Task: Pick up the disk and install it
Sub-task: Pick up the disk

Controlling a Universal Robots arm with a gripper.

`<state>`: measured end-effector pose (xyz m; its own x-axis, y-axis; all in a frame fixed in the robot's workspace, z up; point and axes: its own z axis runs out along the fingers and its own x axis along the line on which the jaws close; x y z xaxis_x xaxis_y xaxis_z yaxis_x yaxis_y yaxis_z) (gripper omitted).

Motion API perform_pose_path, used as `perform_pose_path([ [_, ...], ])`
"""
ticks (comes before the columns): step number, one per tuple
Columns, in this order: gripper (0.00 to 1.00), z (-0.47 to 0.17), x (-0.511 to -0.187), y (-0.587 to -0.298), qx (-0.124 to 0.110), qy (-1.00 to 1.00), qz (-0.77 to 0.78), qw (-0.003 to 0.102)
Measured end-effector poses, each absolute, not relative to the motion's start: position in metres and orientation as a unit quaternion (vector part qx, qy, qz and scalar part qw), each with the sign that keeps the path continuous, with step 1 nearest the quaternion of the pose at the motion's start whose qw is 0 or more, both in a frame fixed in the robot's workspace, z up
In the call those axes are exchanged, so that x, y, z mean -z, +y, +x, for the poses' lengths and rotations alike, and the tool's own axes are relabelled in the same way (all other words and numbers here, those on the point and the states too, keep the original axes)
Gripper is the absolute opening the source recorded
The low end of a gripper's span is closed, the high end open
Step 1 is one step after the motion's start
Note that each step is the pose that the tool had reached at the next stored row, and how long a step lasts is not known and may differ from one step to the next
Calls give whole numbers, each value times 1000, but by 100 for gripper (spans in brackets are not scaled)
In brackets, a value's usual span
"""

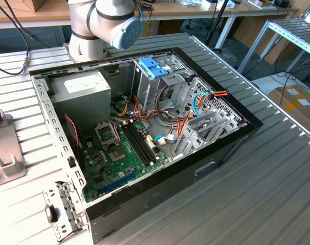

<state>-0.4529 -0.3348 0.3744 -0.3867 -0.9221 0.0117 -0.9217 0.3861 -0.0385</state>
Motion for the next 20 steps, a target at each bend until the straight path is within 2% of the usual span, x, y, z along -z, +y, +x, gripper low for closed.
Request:
perform_pose_path([
  [20, 11, -453, -374, -335, 19, 780, -625, 7],
])
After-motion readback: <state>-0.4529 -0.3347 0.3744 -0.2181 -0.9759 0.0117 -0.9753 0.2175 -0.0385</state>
